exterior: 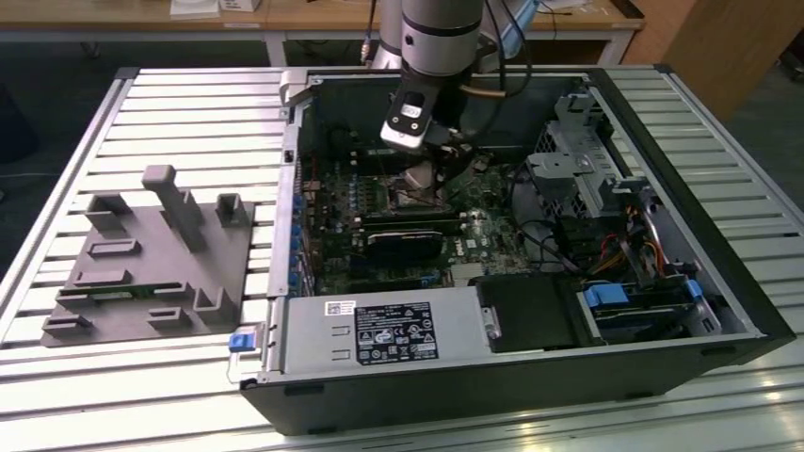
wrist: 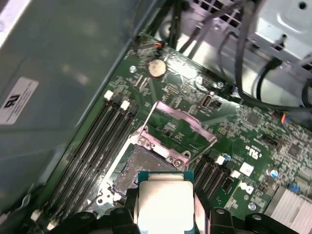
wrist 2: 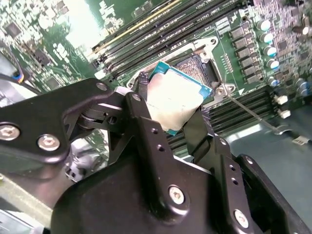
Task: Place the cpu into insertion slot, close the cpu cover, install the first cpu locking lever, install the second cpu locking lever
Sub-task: 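Place the cpu into insertion slot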
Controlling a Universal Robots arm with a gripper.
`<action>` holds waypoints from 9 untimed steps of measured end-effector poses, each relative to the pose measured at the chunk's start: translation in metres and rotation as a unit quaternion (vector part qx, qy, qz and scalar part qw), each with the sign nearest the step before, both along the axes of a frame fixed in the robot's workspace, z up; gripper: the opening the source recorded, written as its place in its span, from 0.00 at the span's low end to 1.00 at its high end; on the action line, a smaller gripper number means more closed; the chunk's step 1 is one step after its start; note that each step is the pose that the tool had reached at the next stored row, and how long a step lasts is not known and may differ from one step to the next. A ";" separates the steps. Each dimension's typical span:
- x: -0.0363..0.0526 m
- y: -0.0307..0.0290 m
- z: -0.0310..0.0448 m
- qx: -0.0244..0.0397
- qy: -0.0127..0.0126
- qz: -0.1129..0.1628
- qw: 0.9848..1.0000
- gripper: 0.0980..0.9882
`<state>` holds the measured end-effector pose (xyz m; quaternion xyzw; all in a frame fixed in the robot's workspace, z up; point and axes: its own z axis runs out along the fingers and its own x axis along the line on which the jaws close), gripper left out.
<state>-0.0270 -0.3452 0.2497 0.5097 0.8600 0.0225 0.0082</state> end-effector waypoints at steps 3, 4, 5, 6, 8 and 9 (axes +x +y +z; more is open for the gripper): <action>0.0000 0.0000 -0.0003 -0.001 0.000 -0.024 1.000 0.49; 0.0000 0.0000 -0.0004 -0.001 0.000 -0.033 0.999 0.49; 0.0000 0.0000 -0.0005 -0.001 0.000 -0.041 0.999 0.49; 0.0000 0.0000 -0.0007 -0.001 0.000 -0.049 0.999 0.49; 0.0000 0.0000 -0.0010 -0.001 0.000 -0.066 0.998 0.49; 0.0000 0.0000 -0.0012 -0.001 0.000 -0.075 0.997 0.49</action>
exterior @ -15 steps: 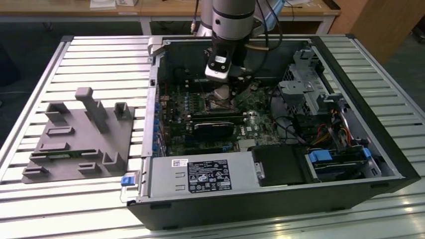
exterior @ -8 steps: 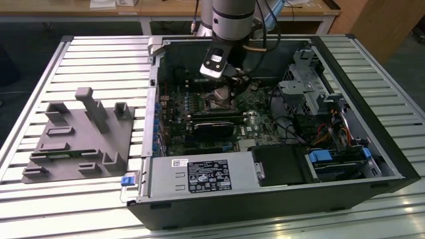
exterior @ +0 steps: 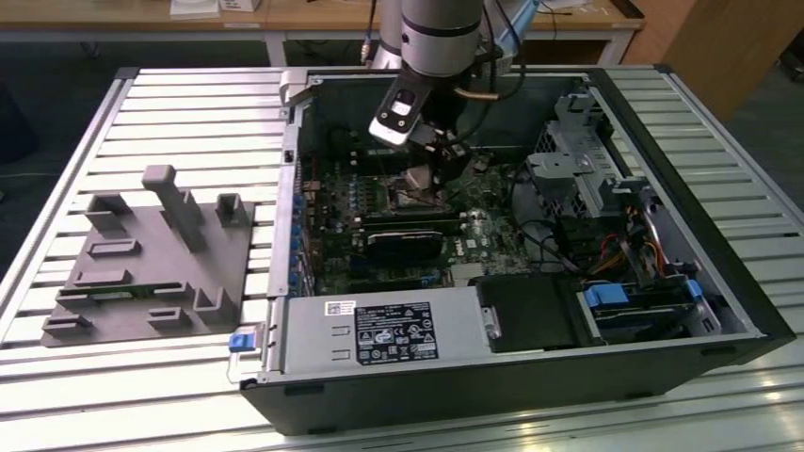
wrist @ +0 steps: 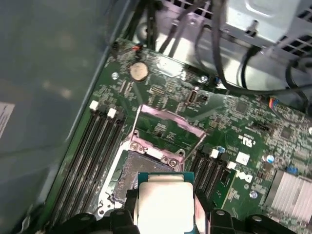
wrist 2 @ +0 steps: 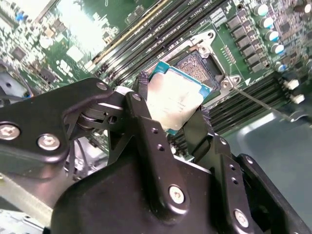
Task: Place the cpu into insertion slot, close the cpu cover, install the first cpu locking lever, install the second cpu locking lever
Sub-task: 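Place the cpu into insertion slot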
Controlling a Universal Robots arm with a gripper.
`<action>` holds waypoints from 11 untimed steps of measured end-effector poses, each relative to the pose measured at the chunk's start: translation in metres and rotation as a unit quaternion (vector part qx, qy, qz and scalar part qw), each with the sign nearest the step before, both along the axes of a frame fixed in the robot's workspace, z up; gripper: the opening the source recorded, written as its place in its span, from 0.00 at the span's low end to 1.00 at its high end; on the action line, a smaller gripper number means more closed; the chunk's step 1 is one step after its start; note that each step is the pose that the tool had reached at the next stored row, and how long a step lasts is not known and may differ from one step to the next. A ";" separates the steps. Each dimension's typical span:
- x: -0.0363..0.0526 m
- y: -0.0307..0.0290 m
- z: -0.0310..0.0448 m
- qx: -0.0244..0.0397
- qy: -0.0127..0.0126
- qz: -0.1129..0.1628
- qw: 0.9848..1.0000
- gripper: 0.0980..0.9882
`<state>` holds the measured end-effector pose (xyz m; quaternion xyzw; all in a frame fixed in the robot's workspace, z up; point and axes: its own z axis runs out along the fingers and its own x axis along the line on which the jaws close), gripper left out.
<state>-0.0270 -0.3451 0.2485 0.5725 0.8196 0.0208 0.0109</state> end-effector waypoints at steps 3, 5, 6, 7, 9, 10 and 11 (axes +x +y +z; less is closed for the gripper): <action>0.0000 0.0000 -0.0006 0.000 0.000 -0.026 1.000 0.49; 0.0000 0.0000 -0.0011 -0.001 0.000 -0.043 0.999 0.49; 0.0000 0.0000 -0.0013 -0.001 0.000 -0.052 0.999 0.49; 0.0000 0.0000 -0.0016 -0.001 0.000 -0.060 0.998 0.49; 0.0000 0.0000 -0.0022 -0.001 0.000 -0.078 0.997 0.49; 0.0000 0.0000 -0.0027 -0.001 0.000 -0.087 0.996 0.49; 0.0000 0.0000 -0.0031 -0.001 0.000 -0.096 0.995 0.49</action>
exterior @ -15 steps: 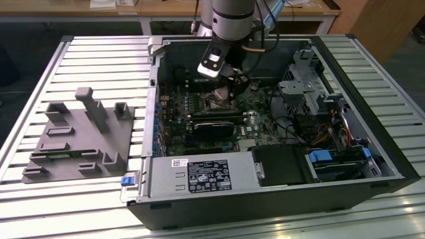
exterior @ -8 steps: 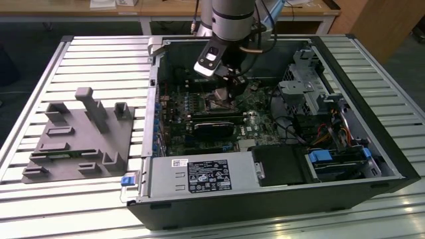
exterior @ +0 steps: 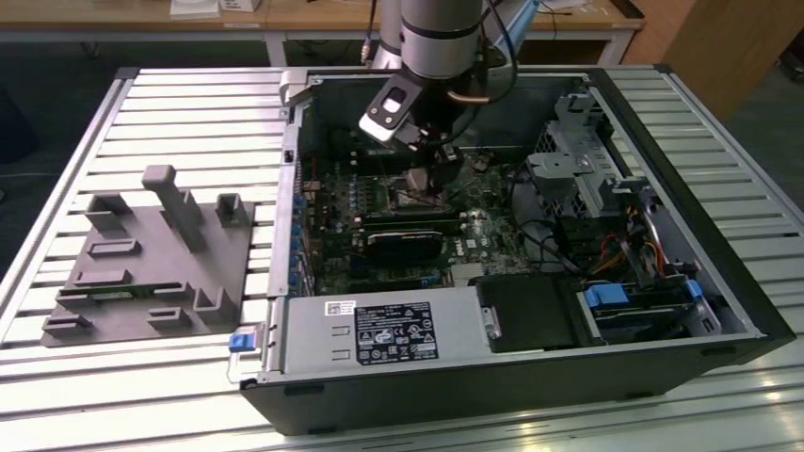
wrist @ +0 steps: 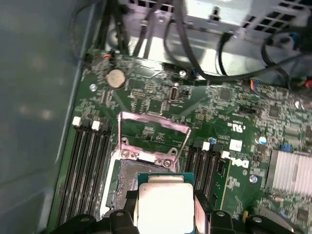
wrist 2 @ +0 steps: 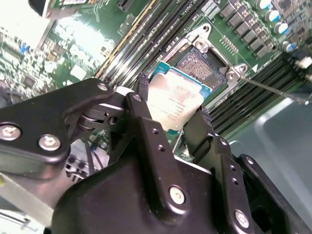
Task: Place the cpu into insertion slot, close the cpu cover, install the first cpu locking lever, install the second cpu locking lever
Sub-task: 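Place the cpu into insertion slot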
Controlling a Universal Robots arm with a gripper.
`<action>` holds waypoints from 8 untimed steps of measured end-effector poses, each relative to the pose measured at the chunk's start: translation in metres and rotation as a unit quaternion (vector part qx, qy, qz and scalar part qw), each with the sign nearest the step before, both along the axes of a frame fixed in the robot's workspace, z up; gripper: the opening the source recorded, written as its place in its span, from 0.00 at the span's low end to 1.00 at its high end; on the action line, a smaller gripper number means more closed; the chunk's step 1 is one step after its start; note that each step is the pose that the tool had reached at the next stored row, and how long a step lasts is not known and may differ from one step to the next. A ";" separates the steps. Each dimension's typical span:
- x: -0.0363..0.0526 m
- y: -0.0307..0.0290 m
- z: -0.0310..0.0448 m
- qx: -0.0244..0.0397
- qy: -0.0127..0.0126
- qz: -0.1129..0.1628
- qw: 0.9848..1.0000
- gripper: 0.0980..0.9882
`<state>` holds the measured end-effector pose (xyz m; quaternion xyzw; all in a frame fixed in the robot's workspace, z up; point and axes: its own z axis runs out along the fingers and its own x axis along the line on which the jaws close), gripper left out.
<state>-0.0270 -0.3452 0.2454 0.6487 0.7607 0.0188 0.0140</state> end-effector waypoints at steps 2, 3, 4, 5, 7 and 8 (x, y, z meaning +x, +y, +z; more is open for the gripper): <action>0.0000 0.0000 -0.0010 0.000 0.000 -0.018 1.000 0.49; 0.0000 0.0000 -0.0014 0.000 0.000 -0.027 1.000 0.49; 0.0000 0.0000 -0.0019 0.000 0.000 -0.035 0.999 0.49; 0.0000 0.0000 -0.0022 0.000 0.000 -0.043 0.999 0.49; -0.0001 0.0004 -0.0030 0.000 0.000 -0.052 0.999 0.49; 0.0000 0.0008 -0.0034 0.000 0.000 -0.054 0.999 0.49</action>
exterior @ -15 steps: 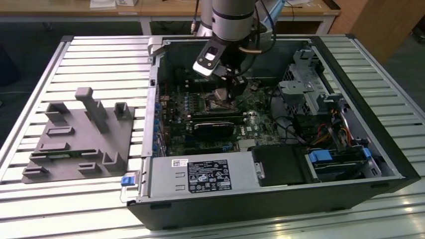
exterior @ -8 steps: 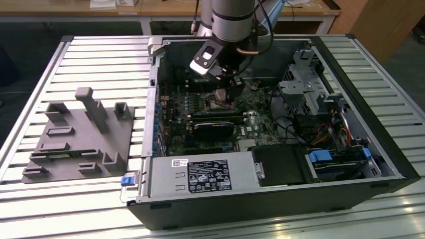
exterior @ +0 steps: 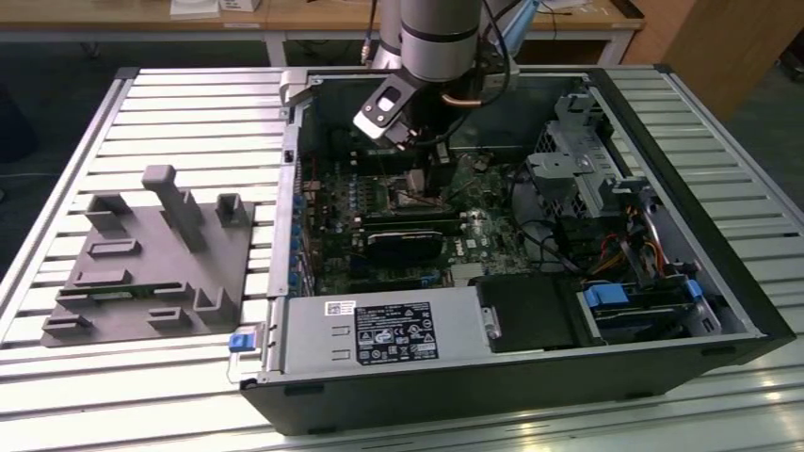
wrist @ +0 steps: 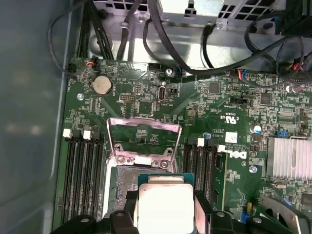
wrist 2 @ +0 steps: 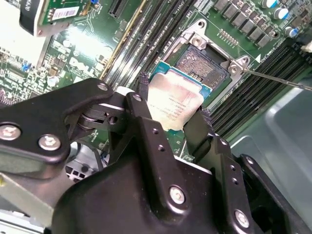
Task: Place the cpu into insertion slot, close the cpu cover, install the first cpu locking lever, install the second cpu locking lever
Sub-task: 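Place the cpu into insertion slot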
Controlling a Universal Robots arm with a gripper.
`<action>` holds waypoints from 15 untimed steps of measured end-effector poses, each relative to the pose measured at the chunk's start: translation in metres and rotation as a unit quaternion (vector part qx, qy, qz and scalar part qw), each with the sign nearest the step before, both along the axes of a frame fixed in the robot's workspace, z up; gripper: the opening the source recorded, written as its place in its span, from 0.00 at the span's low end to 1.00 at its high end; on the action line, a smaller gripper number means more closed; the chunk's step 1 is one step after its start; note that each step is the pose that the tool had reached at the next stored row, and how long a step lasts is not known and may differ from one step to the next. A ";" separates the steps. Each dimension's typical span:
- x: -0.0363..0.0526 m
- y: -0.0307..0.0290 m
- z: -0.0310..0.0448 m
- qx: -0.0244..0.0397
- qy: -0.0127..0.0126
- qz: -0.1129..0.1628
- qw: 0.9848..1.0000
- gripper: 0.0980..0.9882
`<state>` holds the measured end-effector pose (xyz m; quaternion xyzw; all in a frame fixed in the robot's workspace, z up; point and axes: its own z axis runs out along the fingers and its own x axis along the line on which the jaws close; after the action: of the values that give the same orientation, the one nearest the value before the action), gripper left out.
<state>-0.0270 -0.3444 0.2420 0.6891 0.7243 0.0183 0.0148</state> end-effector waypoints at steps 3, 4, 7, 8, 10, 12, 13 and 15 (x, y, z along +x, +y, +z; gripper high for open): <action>0.0000 0.0013 -0.0010 0.003 0.000 -0.002 1.000 0.49; 0.0000 0.0014 -0.0012 0.006 0.000 -0.002 1.000 0.49; 0.0000 0.0016 -0.0021 0.015 0.000 -0.002 1.000 0.49; -0.0001 0.0017 -0.0027 0.016 0.000 -0.002 1.000 0.49; -0.0001 0.0017 -0.0037 0.017 0.000 -0.006 1.000 0.49; 0.0000 0.0019 -0.0047 0.017 0.000 -0.015 1.000 0.49; -0.0001 0.0024 -0.0052 0.017 0.000 -0.019 1.000 0.49; -0.0002 0.0043 -0.0064 0.017 0.000 -0.022 1.000 0.49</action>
<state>-0.0272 -0.3401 0.2356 0.7049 0.7087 0.0303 0.0038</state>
